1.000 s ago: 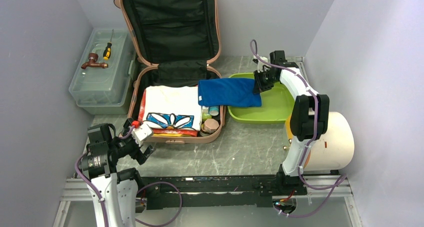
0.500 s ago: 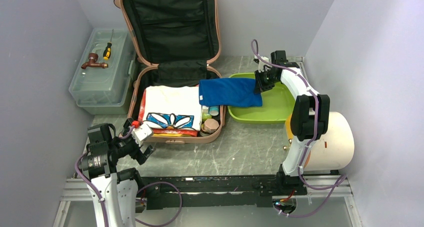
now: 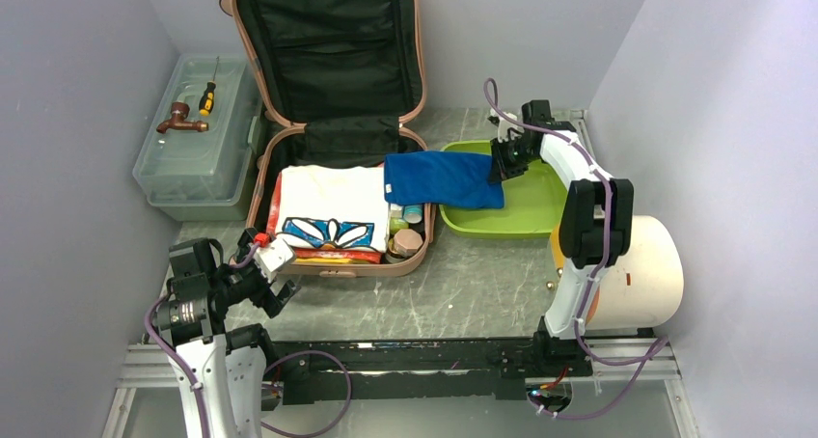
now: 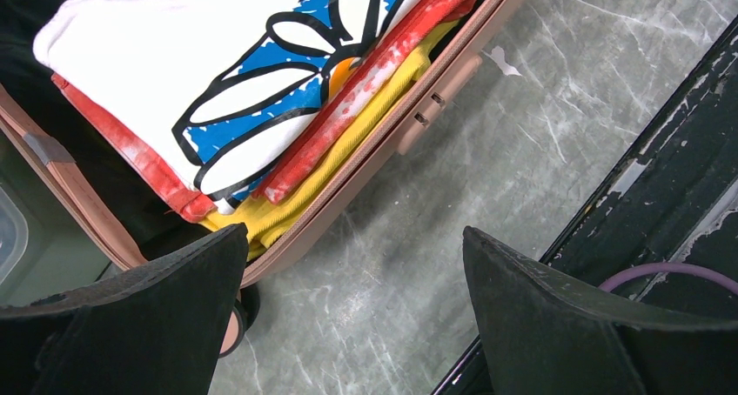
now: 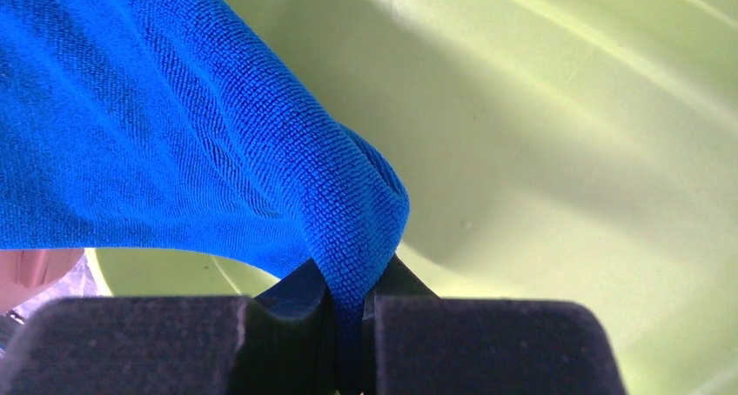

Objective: Open, take out, and arrange the luggage
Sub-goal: Place the personal item in the bin.

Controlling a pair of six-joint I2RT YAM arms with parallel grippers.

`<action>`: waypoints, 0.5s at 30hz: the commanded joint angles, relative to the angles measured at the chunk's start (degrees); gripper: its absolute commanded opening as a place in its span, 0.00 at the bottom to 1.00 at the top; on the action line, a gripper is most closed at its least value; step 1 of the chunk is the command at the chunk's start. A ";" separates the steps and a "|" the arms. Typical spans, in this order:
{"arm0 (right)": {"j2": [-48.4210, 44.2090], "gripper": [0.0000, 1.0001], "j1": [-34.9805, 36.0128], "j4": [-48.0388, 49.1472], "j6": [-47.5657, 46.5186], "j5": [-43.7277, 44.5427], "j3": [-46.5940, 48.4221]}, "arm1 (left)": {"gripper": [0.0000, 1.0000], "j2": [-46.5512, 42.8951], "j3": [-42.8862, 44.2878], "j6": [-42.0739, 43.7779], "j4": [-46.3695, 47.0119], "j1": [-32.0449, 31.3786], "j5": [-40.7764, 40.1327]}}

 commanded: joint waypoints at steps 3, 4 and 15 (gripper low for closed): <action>1.57 0.00 -2.06 -0.02 0.29 -3.74 1.56 | 0.99 -0.87 -0.28 -1.80 1.81 0.34 0.14; 1.46 0.00 -2.08 -0.04 0.55 -4.52 1.50 | 0.99 -0.96 -0.28 -1.75 1.69 0.34 0.21; 0.90 0.00 -3.83 0.45 0.99 -4.35 1.75 | 0.99 -0.44 -0.19 -1.36 1.48 0.34 0.48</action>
